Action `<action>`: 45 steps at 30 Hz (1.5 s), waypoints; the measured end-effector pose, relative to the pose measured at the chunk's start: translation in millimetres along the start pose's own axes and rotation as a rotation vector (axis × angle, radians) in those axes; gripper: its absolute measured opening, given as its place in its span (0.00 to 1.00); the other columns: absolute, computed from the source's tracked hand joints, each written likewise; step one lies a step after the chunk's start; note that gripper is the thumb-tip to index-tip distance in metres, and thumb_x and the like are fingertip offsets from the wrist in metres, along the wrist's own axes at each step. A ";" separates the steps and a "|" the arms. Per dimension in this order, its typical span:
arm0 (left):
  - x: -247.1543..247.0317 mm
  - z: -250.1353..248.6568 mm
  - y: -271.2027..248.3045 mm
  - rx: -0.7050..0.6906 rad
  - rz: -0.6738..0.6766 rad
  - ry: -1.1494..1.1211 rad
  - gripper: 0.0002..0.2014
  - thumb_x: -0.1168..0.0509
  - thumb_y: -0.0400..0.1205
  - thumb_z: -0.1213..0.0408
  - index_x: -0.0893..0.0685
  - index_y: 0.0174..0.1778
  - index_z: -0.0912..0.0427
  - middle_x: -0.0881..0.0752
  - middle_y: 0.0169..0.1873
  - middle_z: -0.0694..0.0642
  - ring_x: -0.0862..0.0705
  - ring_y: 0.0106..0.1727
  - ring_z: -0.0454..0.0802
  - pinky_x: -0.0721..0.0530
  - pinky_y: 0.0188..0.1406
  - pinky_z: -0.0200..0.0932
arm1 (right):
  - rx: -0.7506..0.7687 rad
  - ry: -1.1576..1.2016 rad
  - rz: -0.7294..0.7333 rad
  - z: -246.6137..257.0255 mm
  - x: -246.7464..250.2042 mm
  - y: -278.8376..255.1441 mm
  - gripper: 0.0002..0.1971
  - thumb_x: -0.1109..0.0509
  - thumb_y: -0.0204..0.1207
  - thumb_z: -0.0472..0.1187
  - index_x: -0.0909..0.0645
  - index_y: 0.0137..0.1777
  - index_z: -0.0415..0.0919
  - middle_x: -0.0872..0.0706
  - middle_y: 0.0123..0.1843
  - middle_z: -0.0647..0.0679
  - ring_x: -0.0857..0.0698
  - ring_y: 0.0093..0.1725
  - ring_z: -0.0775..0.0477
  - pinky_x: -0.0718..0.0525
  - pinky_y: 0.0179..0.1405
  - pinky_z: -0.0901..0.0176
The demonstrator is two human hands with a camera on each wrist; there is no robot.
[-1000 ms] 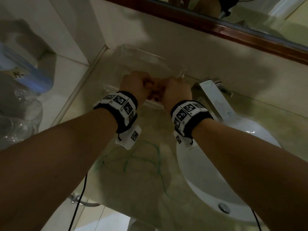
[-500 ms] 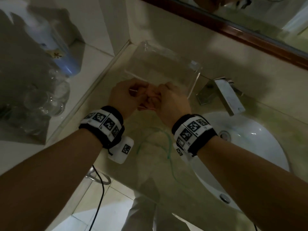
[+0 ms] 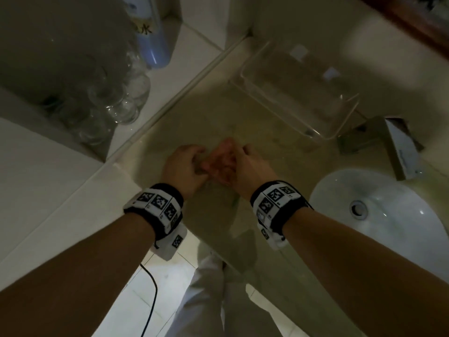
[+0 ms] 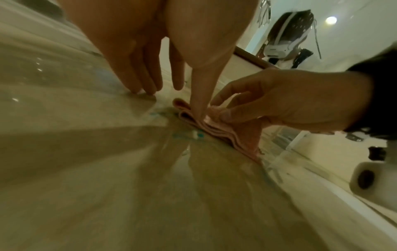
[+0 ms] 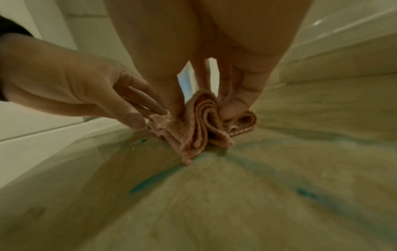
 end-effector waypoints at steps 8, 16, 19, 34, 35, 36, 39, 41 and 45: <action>4.3 39.0 -10.6 -0.003 0.202 0.381 0.56 0.18 0.59 0.48 0.38 0.83 0.47 0.44 0.85 0.52 0.46 0.85 0.54 0.40 0.81 0.59 | 0.102 -0.095 -0.011 20.4 -21.2 15.4 0.22 0.36 0.79 0.52 0.28 0.73 0.53 0.31 0.78 0.46 0.17 0.57 0.31 0.15 0.51 0.44; 5.6 42.9 -11.2 -0.088 0.153 0.374 0.39 0.37 0.78 0.69 0.45 0.85 0.54 0.48 0.86 0.51 0.49 0.86 0.48 0.41 0.83 0.53 | 0.252 -0.157 0.044 62.8 -70.5 -6.8 0.16 0.35 0.76 0.49 0.23 0.64 0.57 0.16 0.62 0.48 0.14 0.30 0.39 0.14 0.30 0.49; 5.4 42.6 -10.9 -0.081 0.210 0.373 0.45 0.31 0.76 0.64 0.49 0.86 0.54 0.51 0.86 0.51 0.53 0.86 0.48 0.45 0.84 0.51 | 0.258 -0.126 0.027 61.1 -63.5 -5.8 0.18 0.33 0.76 0.49 0.23 0.66 0.55 0.17 0.65 0.48 0.13 0.33 0.37 0.13 0.32 0.49; 2.7 46.5 -12.5 -0.069 0.268 0.472 0.68 0.23 0.58 0.35 0.57 0.86 0.52 0.58 0.86 0.48 0.58 0.86 0.47 0.50 0.84 0.51 | 0.024 -0.105 -0.102 -0.2 -35.5 5.7 0.29 0.50 0.79 0.62 0.29 0.74 0.47 0.22 0.72 0.43 0.14 0.51 0.30 0.13 0.47 0.42; 3.0 45.8 -12.0 -0.073 0.269 0.471 0.67 0.22 0.58 0.35 0.57 0.86 0.52 0.57 0.86 0.49 0.57 0.86 0.47 0.50 0.84 0.51 | 0.044 -0.123 -0.083 4.7 -41.2 0.9 0.28 0.50 0.79 0.63 0.29 0.74 0.50 0.19 0.68 0.42 0.13 0.49 0.30 0.13 0.46 0.43; 3.6 45.2 -11.7 -0.077 0.273 0.467 0.67 0.22 0.59 0.36 0.56 0.86 0.53 0.57 0.86 0.49 0.57 0.86 0.47 0.50 0.84 0.50 | 0.066 -0.136 -0.057 10.7 -46.7 -4.4 0.27 0.50 0.80 0.64 0.29 0.73 0.52 0.18 0.66 0.43 0.13 0.47 0.30 0.14 0.44 0.45; 5.7 43.5 -10.8 -0.099 0.286 0.446 0.64 0.22 0.61 0.39 0.55 0.86 0.54 0.56 0.86 0.50 0.57 0.86 0.48 0.48 0.84 0.52 | 0.152 -0.113 0.015 29.1 -59.7 -21.2 0.21 0.43 0.82 0.59 0.28 0.70 0.53 0.19 0.68 0.45 0.12 0.43 0.32 0.14 0.40 0.47; 5.7 43.4 -10.8 -0.124 0.285 0.447 0.62 0.23 0.64 0.42 0.54 0.86 0.55 0.55 0.86 0.51 0.56 0.86 0.49 0.45 0.84 0.55 | 0.200 -0.095 0.027 37.7 -64.6 -32.2 0.20 0.41 0.81 0.56 0.27 0.70 0.51 0.23 0.73 0.45 0.12 0.41 0.32 0.14 0.37 0.46; 4.4 46.6 -10.8 -0.139 0.314 0.489 0.65 0.20 0.61 0.43 0.56 0.86 0.56 0.56 0.86 0.53 0.57 0.86 0.51 0.46 0.84 0.54 | 0.219 -0.062 0.011 34.8 -70.9 -36.5 0.20 0.38 0.80 0.54 0.26 0.70 0.52 0.25 0.75 0.47 0.11 0.41 0.32 0.13 0.38 0.45</action>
Point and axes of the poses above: each hand's wrist, its own y-axis towards the middle knuckle, its own x-axis out of the back of the hand, z = x × y, the point moved 5 cm from there along y, towards the middle knuckle
